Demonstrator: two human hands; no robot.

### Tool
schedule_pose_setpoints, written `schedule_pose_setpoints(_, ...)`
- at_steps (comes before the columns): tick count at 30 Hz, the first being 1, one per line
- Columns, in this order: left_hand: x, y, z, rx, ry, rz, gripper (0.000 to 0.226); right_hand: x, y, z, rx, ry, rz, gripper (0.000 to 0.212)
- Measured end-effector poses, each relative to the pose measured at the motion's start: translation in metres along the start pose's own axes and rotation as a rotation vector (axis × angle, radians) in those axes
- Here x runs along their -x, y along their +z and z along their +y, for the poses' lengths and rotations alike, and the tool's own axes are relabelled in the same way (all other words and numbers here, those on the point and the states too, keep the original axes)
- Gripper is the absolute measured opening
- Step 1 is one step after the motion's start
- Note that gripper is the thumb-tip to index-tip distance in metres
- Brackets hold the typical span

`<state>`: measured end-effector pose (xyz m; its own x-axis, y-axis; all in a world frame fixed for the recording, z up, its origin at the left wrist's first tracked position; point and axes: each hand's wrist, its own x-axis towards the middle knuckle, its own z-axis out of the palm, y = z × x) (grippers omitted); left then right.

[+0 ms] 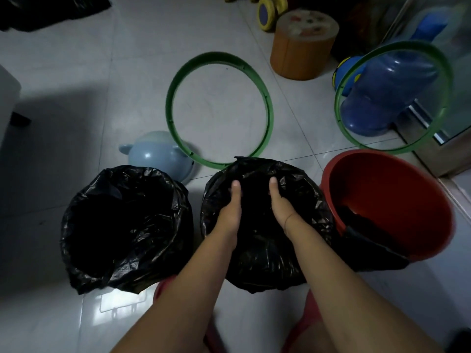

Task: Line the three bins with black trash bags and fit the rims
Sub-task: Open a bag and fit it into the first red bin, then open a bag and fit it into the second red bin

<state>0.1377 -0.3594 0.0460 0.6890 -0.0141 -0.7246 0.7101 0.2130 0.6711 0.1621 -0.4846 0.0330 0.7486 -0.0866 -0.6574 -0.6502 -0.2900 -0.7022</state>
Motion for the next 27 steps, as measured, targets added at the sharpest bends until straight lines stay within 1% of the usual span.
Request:
schedule_pose_setpoints(2,0.002,0.002,0.001,-0.115,-0.011,-0.052,0.087,0.0,0.001,0.006,0.018,-0.084,0.015,0.077)
schedule_pose_setpoints(4,0.0,0.005,0.004,-0.147,-0.052,-0.071,0.084,0.001,0.004,0.009,0.033,-0.096,0.01,0.07)
schedule_pose_setpoints(8,-0.009,0.005,0.012,-0.012,-0.096,0.01,0.067,0.002,0.013,0.02,0.211,0.131,-0.206,0.078)
schedule_pose_setpoints(10,-0.013,0.006,0.015,-0.017,-0.092,0.016,0.07,0.003,0.015,0.025,0.29,0.167,-0.243,0.074)
schedule_pose_setpoints(14,-0.007,0.006,0.012,-0.11,-0.05,0.022,0.086,0.009,0.013,0.025,0.343,0.123,-0.276,0.073)
schedule_pose_setpoints(17,0.003,0.001,0.019,-0.077,-0.004,-0.078,0.086,0.012,0.0,0.015,0.276,0.052,-0.234,0.072)
schedule_pose_setpoints(18,0.009,0.001,0.02,-0.036,-0.018,-0.117,0.089,0.012,-0.005,0.01,0.244,0.006,-0.191,0.07)
schedule_pose_setpoints(20,0.019,0.0,0.018,0.009,-0.11,-0.173,0.094,0.013,-0.013,-0.001,0.147,-0.122,-0.115,0.068)
schedule_pose_setpoints(22,0.028,-0.001,0.01,0.017,-0.201,-0.236,0.079,0.013,-0.017,-0.007,0.042,-0.196,-0.07,0.071)
schedule_pose_setpoints(24,0.034,-0.004,0.002,0.049,-0.291,-0.243,0.064,0.012,-0.019,-0.009,-0.012,-0.166,-0.025,0.077)
schedule_pose_setpoints(26,0.036,-0.007,0.004,0.09,-0.322,-0.205,0.059,0.014,-0.02,-0.01,0.002,-0.145,-0.019,0.081)
schedule_pose_setpoints(27,0.036,-0.007,0.007,0.1,-0.312,-0.18,0.06,0.017,-0.02,-0.011,0.025,-0.162,-0.022,0.079)
